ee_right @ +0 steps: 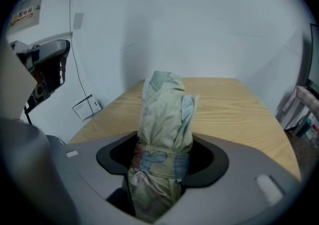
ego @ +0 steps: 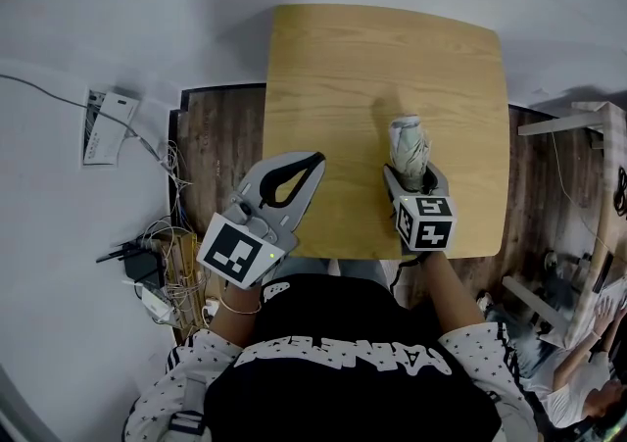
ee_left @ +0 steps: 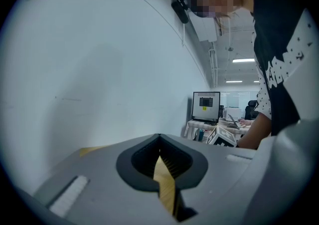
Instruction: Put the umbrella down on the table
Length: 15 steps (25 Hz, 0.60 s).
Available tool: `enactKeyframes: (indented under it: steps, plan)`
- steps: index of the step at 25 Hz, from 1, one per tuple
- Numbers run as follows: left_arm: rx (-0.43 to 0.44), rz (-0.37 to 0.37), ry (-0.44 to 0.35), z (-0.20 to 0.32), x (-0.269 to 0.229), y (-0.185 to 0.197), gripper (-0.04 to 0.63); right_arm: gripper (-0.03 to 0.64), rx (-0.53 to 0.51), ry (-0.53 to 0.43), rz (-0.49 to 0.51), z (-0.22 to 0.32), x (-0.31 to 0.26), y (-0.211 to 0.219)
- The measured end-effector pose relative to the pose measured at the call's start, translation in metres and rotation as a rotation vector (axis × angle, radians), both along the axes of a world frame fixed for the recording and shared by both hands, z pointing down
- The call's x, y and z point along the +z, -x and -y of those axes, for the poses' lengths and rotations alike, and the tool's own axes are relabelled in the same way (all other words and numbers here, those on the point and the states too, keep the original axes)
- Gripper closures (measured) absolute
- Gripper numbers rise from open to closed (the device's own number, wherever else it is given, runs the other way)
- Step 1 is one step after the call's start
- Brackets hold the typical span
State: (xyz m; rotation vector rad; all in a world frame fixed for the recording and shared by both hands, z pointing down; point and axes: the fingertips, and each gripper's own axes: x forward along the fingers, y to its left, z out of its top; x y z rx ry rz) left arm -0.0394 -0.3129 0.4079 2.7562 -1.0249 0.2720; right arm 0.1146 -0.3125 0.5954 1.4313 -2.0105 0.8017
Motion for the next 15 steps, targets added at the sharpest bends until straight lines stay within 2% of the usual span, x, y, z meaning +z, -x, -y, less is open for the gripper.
enactKeyframes:
  steps: [15]
  plan:
    - [-0.004, 0.015, 0.0, 0.002, 0.0, 0.001, 0.604, 0.316, 0.007, 0.05, -0.037, 0.002, 0.013, -0.005]
